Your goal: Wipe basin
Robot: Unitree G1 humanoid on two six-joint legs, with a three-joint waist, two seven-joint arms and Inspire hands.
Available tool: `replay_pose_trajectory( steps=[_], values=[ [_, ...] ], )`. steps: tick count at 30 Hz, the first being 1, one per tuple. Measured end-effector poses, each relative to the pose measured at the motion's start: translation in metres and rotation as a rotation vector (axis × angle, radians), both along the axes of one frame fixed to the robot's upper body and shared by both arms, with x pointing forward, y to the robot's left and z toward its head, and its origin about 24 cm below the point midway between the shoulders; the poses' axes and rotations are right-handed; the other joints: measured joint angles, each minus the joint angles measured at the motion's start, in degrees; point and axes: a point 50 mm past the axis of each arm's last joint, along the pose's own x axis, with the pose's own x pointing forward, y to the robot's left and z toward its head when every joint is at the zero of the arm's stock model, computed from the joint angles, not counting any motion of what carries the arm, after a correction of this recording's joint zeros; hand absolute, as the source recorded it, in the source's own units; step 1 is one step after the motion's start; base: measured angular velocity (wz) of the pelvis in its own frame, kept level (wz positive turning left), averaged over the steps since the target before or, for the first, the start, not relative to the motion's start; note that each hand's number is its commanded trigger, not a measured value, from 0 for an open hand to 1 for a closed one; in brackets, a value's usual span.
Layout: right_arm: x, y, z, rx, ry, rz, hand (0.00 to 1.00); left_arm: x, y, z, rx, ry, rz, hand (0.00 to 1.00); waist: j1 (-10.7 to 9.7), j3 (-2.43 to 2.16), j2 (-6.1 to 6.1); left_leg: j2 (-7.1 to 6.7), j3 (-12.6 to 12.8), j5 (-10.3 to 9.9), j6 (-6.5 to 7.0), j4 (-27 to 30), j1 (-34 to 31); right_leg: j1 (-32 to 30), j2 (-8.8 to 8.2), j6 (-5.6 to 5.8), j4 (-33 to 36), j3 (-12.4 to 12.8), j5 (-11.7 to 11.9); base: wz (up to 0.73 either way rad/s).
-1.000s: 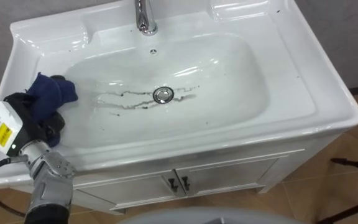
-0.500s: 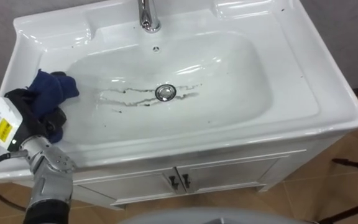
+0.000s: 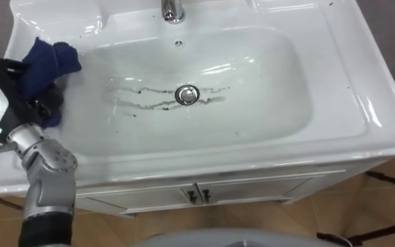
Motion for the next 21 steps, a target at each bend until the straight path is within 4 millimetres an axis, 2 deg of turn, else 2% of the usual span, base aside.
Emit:
replay_pose_trajectory(
  steps=[2,9,12,21],
  values=[
    [0.001,0.001,0.000,0.000,-0.013,0.001,0.00,0.001,-0.002,0.006,0.008,-0.031,-0.011,1.00,-0.6,0.00,0.01,0.01,0.1,0.0,0.00,-0.1,0.1,0.1,0.01,0.01,-0.1,0.0,0.0,0.03],
    [0.001,0.002,0.000,0.003,-0.020,-0.003,0.00,0.006,-0.015,0.004,0.006,-0.032,-0.075,1.00,-0.8,0.05,0.07,0.09,0.2,0.0,0.00,-0.2,0.3,0.5,0.07,0.01,-0.1,0.0,0.0,-0.02],
    [0.002,0.001,0.000,0.001,-0.026,0.007,0.00,0.008,-0.021,0.003,0.004,-0.026,-0.100,1.00,-1.1,0.28,0.13,0.08,0.2,0.0,0.00,-0.3,0.8,0.9,0.08,0.01,-0.2,0.0,0.0,0.00],
    [0.001,0.001,-0.001,0.007,-0.020,-0.023,0.00,0.009,-0.036,-0.012,-0.026,0.068,-0.201,1.00,-1.5,0.45,0.05,0.09,0.3,0.0,0.00,-1.0,1.2,1.0,0.11,0.01,-0.2,0.0,0.0,0.00]
  ],
)
